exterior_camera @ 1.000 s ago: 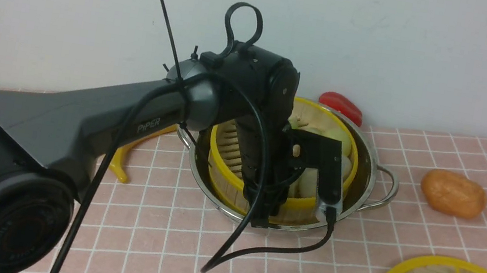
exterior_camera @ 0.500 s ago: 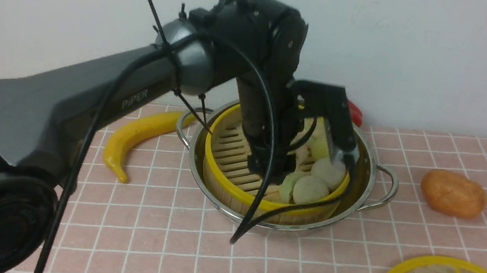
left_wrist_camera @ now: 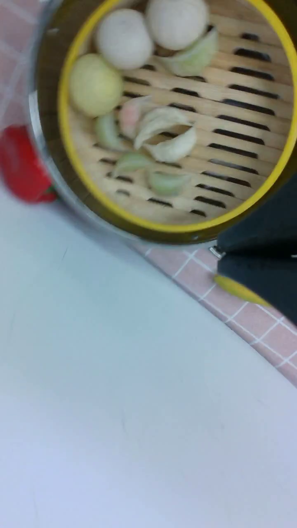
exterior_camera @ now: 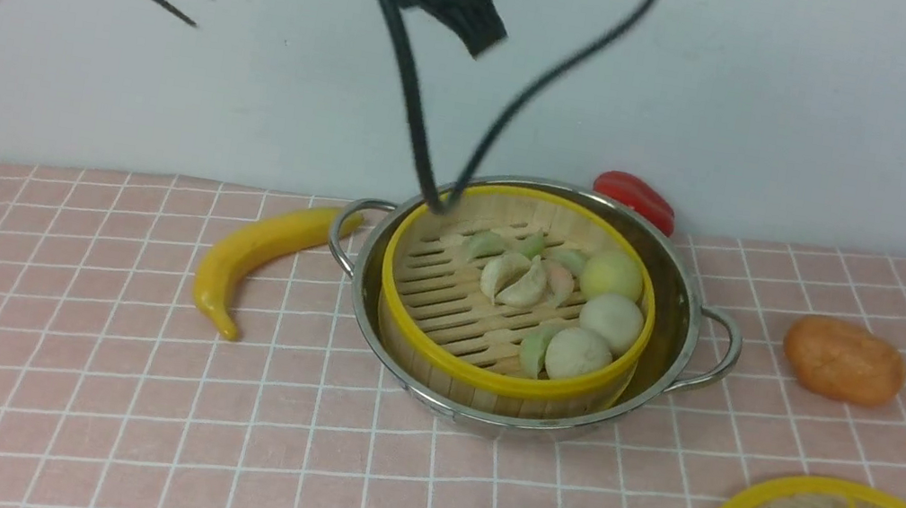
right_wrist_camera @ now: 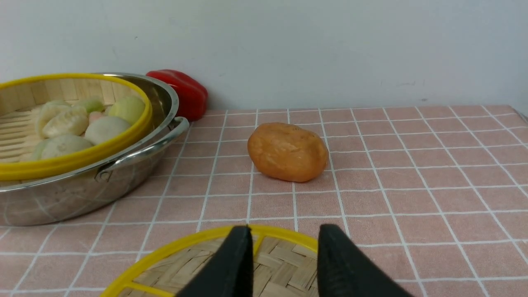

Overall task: Place the steamer in the pot on the pink tablecloth, and put the lid on the steamer.
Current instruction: 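Move the gripper down to the bamboo steamer lid and grasp its center knob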

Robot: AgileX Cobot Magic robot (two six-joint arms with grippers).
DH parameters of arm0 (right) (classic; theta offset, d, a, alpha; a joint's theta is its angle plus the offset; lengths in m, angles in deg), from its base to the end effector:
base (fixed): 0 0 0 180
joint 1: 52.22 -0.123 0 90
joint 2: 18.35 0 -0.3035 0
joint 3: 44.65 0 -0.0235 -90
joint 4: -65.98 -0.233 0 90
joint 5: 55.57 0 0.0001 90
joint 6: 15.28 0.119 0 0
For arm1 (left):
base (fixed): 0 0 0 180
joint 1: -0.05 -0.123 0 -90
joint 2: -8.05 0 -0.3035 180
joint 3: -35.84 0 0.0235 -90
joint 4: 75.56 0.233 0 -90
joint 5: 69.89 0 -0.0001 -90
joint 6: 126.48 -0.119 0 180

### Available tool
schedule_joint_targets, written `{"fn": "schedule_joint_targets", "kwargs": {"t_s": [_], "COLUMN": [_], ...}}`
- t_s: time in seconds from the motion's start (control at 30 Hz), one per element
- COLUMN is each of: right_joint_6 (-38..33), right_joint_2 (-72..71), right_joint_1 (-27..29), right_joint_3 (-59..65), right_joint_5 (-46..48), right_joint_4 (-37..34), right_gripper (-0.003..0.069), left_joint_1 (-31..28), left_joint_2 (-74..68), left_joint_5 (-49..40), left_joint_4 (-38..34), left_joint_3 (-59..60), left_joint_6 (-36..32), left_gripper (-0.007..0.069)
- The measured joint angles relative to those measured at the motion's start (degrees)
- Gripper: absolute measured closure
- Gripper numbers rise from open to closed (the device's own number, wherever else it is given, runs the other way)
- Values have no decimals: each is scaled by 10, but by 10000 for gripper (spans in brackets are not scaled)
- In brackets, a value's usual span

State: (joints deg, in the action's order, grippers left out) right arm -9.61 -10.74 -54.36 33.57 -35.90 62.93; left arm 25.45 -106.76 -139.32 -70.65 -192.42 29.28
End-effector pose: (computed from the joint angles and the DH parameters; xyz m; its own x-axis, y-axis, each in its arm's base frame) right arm 0.0444 0.0038 0.1717 -0.2718 0.1385 -0.9523 -0.0144 0.9889 0.1479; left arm 0.3783 -0.1691 0.4275 -0.4182 0.6817 -0.6003 0.6232 0.6961 0.3564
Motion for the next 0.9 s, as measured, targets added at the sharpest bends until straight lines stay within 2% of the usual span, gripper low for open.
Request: {"fn": "schedule_joint_targets", "kwargs": {"t_s": [0.13,0.23,0.33,0.43,0.9], "right_joint_6": [0,0,0,0,0], "right_joint_2": [0,0,0,0,0], "right_joint_1": [0,0,0,0,0], "right_joint_3": [0,0,0,0,0], "right_joint_5": [0,0,0,0,0], "right_joint_4": [0,0,0,0,0], "right_gripper": [416,416,416,416,416], "left_joint_1": [-34,-58,-62,-62,-62], "left_joint_2": [41,69,73,71,69], "left_joint_5": [-1,-1,-1,-2,-2], "left_joint_4": [-68,-155,-223,-256,-278], "left_joint_3": [-1,-1,-1,-1,-1], "left_joint_6": [10,14,18,18,16], "left_gripper": [647,646,645,643,613]}}
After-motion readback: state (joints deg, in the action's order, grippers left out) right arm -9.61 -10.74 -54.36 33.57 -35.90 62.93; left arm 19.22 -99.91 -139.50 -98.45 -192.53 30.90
